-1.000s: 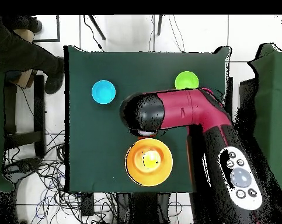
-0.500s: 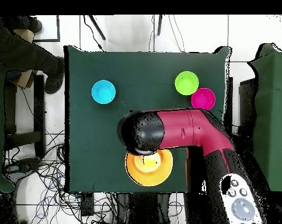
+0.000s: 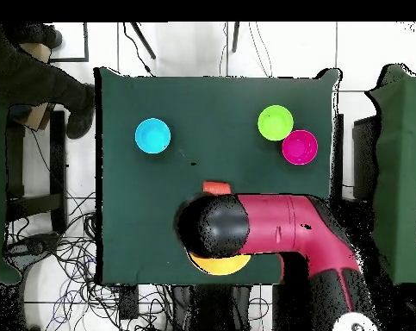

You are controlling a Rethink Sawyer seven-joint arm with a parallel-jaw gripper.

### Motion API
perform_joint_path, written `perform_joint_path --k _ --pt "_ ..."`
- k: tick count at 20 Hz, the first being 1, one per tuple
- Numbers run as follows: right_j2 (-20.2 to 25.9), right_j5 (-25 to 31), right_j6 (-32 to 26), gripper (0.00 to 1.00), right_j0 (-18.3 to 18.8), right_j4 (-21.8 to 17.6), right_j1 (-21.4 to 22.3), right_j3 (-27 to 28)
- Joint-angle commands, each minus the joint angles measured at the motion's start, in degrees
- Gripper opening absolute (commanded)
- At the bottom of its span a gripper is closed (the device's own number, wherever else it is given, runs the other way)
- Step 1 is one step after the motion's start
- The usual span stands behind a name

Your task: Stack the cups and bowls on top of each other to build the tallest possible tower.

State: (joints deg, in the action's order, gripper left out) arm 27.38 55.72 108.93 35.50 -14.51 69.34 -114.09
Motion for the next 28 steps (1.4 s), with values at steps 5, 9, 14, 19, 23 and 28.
perform_joint_path --k 5,9,14,19,23,28 --pt "-2.6 -1.2 -1.5 0.0 0.4 -0.4 1.2 -9.0" --pt "-2.9 -3.3 0.2 0.0 -0.4 -2.7 -1.0 -8.3" --pt "-3.9 -6.1 2.5 0.0 -1.7 -4.2 -2.8 -8.5" --pt "-4.7 -8.4 3.7 0.0 -2.6 -5.3 -4.6 -8.3" --pt "-5.5 -9.6 4.2 0.0 -3.3 -5.8 -5.8 -8.1" --pt "-6.4 -11.1 4.5 0.0 -3.9 -6.6 -7.4 -7.8"
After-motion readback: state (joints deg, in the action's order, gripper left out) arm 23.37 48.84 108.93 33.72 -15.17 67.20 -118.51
